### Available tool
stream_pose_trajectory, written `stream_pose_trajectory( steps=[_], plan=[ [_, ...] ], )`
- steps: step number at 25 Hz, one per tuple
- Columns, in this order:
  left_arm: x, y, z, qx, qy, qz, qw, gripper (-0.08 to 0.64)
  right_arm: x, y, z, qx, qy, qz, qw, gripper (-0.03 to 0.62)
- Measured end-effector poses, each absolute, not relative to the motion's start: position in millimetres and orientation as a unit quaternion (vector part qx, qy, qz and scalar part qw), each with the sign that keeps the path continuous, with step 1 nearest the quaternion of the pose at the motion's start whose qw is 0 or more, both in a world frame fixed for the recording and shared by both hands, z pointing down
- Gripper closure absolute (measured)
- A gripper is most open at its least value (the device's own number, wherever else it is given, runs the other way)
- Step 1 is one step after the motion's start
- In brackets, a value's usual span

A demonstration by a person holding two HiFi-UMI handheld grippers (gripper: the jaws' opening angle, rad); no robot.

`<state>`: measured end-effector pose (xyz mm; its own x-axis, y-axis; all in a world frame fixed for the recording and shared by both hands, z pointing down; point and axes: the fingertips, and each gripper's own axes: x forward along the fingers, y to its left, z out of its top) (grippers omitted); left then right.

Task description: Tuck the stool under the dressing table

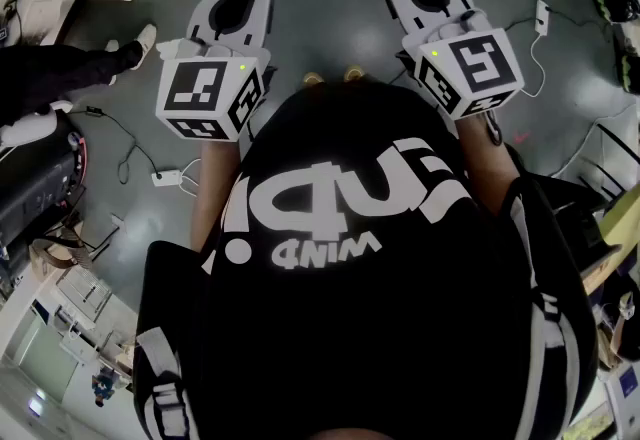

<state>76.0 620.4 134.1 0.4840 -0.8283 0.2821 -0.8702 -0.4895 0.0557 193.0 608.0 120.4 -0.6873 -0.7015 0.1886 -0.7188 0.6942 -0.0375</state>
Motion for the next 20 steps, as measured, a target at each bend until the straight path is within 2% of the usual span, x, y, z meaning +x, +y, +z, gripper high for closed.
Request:
stream_pose_trajectory(
  steps=[9, 20],
  plan=[
    [71.5, 625.7, 133.0, 0.859, -0.493, 0.107, 0.092, 0.552, 186.5, 615.1, 120.5, 0.381, -0.920, 0.068, 0.066, 0.569],
    [31.0, 637.2, 149.7, 0.868, -0.469, 0.105, 0.120, 0.552, 182.2, 627.0, 119.6, 0.432, -0.895, 0.073, 0.085, 0.569]
  ],
)
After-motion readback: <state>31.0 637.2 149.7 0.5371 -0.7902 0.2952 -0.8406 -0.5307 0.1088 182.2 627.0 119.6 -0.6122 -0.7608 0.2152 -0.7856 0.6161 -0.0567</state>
